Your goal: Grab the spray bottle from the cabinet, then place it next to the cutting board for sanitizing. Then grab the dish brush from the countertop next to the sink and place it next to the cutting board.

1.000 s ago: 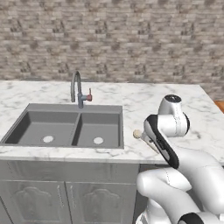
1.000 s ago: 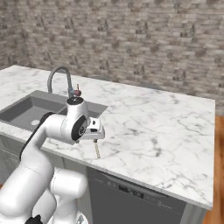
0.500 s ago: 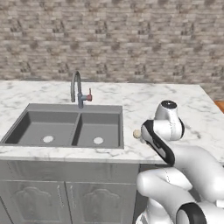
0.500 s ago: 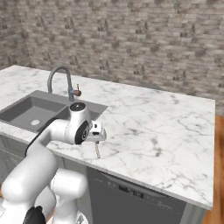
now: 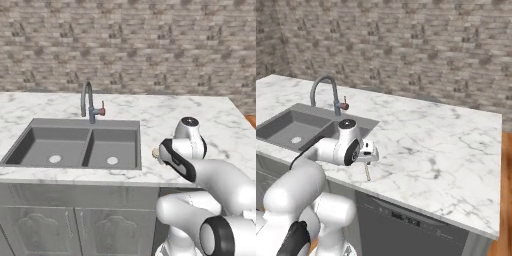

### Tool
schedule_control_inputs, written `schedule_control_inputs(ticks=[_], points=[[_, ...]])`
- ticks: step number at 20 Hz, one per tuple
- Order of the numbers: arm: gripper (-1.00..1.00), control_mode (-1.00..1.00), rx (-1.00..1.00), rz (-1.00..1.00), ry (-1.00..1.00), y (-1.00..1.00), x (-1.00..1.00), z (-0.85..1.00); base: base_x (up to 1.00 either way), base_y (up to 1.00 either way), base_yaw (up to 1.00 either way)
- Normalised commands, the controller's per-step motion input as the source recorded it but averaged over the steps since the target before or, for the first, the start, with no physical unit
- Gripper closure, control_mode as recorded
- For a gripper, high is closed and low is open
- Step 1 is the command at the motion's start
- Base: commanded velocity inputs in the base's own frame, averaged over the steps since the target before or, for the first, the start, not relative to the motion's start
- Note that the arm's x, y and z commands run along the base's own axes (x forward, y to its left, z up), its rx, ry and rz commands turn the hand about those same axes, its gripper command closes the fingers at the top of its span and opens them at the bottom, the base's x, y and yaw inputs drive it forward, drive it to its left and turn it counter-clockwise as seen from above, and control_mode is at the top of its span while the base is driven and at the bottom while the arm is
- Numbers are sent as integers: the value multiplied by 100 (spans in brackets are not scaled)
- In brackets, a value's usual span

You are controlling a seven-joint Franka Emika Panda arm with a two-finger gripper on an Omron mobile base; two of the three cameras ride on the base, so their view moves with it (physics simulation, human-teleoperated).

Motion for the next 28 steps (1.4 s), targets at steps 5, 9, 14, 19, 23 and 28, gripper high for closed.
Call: schedule_control_inputs(ticks=[5, 9, 14, 19, 23, 28], points=[[-100, -100, 0, 0, 0, -6, 10, -12, 0, 0, 0], [-100, -100, 0, 0, 0, -1, 9, -18, 0, 0, 0], [-100, -100, 0, 0, 0, 0, 6, -21, 0, 0, 0], [-100, -100, 0, 0, 0, -1, 5, -17, 0, 0, 0], [-100, -100, 0, 0, 0, -2, 7, -18, 0, 0, 0], [-100, -100, 0, 0, 0, -2, 8, -16, 0, 0, 0]])
